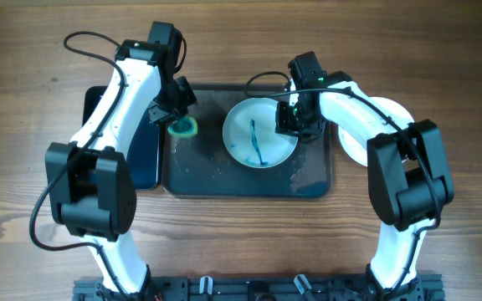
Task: Clean dirty plates on tray and stack at the side
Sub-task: 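Hold the plate with the right gripper and lower the left sponge onto it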
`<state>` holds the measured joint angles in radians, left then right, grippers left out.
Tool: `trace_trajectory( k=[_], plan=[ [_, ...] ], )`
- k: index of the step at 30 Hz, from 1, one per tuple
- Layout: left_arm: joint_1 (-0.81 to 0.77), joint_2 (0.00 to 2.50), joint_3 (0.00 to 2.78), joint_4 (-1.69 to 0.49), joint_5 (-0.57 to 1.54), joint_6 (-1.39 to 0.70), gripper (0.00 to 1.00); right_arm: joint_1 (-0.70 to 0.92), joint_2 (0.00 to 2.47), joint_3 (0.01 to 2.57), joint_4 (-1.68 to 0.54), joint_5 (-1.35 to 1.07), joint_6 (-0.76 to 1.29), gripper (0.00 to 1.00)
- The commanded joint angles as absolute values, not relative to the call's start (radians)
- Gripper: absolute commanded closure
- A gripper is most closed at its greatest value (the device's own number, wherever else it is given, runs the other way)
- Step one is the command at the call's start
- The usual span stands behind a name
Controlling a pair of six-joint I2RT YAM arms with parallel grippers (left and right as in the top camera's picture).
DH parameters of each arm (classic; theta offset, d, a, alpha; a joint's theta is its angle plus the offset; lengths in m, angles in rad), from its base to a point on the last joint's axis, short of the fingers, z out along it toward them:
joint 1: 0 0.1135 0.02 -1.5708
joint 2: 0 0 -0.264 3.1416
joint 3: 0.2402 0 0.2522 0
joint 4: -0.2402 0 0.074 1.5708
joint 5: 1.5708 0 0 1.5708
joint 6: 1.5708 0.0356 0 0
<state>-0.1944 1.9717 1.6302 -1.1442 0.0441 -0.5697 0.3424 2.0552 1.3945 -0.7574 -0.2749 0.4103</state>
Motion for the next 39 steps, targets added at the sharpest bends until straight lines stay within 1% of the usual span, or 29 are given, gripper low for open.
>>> trace_trajectory(
  k=[1, 5, 9, 12, 20, 22, 28, 30, 31, 33, 37, 39],
  plan=[
    [-0.194, 1.945, 1.64, -1.144, 0.052, -0.554, 0.96, 0.344, 2.026, 1.444, -0.804, -0.276, 0.34, 0.62],
    [-0.194, 1.945, 1.64, -1.144, 0.051, -0.554, 0.96, 0.345, 1.989, 1.496, -0.871, -0.191, 0.189, 0.53],
    [-0.194, 1.945, 1.64, -1.145, 0.043, -0.554, 0.96, 0.345, 1.992, 1.494, -0.89, -0.09, 0.045, 0.53],
    [-0.194, 1.945, 1.64, -1.145, 0.041, -0.554, 0.96, 0.345, 2.008, 1.477, -0.87, -0.062, -0.005, 0.53],
    [-0.194, 1.945, 1.64, -1.145, 0.04, -0.554, 0.96, 0.345, 2.098, 1.471, -0.83, -0.067, -0.026, 0.55],
    [-0.194, 1.945, 1.64, -1.145, 0.04, -0.554, 0.96, 0.345, 2.116, 1.471, -0.818, -0.073, -0.027, 0.6],
    [-0.194, 1.945, 1.64, -1.145, 0.041, -0.554, 0.96, 0.345, 2.136, 1.471, -0.812, -0.086, -0.026, 0.81],
    [-0.194, 1.945, 1.64, -1.145, 0.041, -0.554, 0.96, 0.345, 2.136, 1.472, -0.818, -0.123, -0.025, 0.93],
    [-0.194, 1.945, 1.64, -1.145, 0.041, -0.554, 0.96, 0.345, 2.136, 1.474, -0.826, -0.15, -0.025, 0.96],
    [-0.194, 1.945, 1.64, -1.145, 0.041, -0.554, 0.96, 0.345, 2.135, 1.488, -0.851, -0.226, 0.017, 0.96],
    [-0.194, 1.945, 1.64, -1.142, 0.041, -0.554, 0.96, 0.345, 2.137, 1.492, -0.848, -0.409, 0.245, 0.96],
    [-0.196, 1.946, 1.64, -1.141, 0.041, -0.555, 0.96, 0.354, 2.137, 1.475, -0.81, -0.454, 0.351, 0.96]
  ],
)
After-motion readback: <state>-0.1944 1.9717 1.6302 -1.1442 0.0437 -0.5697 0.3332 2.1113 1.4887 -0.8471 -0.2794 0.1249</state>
